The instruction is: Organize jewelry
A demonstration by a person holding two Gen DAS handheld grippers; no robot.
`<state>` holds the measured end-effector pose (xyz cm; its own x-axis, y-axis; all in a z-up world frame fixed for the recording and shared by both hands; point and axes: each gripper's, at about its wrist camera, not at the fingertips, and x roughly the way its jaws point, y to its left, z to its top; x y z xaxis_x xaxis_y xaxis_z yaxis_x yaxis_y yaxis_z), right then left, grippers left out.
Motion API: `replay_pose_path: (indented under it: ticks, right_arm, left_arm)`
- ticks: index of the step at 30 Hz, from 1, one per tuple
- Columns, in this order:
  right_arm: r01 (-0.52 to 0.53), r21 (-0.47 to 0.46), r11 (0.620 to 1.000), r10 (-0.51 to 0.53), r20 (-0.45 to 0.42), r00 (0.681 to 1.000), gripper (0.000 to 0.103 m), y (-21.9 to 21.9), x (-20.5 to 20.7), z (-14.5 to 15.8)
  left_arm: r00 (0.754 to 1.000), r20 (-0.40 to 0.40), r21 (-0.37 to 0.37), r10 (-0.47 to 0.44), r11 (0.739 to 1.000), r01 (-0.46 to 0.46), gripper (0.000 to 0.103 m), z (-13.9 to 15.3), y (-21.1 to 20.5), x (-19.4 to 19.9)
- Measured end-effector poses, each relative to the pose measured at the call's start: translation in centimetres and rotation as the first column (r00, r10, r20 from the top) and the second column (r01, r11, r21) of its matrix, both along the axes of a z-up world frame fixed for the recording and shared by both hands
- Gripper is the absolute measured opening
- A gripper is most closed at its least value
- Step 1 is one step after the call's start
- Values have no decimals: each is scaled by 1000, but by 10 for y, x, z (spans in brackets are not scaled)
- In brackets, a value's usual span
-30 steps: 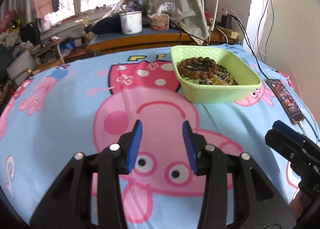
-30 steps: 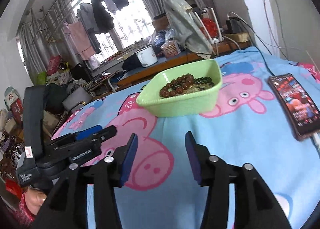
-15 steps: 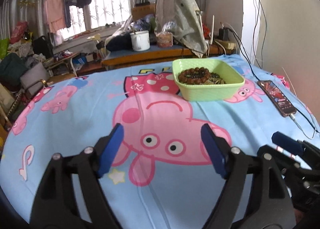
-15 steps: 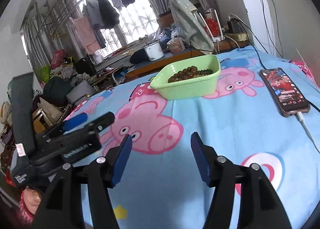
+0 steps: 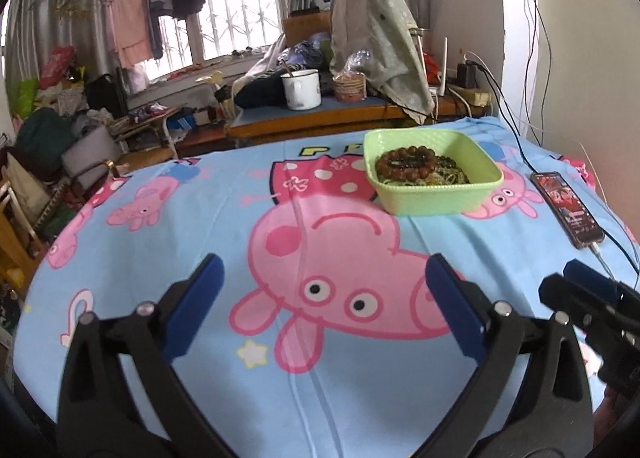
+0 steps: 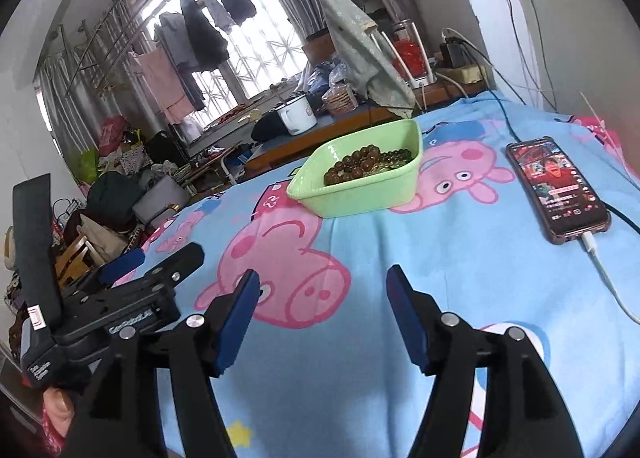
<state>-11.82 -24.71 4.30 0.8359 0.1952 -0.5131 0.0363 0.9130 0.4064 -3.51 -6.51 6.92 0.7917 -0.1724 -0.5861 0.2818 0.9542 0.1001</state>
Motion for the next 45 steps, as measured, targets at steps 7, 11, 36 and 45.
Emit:
replay_pose_path:
  ticks: [7, 11, 36, 45]
  right_arm:
    - [-38, 16, 999, 38, -45, 998, 37, -3, 39, -10]
    - [-45, 19, 999, 46, -62, 997, 37, -6, 63, -18]
    - [-52, 58, 997, 53, -21, 998, 37, -10, 69, -9]
    - [-67, 45, 997, 68, -12, 998, 37, -1, 65, -2]
  left_arm:
    - [1000, -13, 33, 1, 999, 0, 97, -4, -12, 31]
    - [1000, 5, 47, 12, 999, -12, 97, -5, -19, 53]
    - [996, 39, 83, 85, 993, -88, 97, -5, -8, 71]
    - [991, 71, 90, 110, 989, -117, 97, 2, -4, 64]
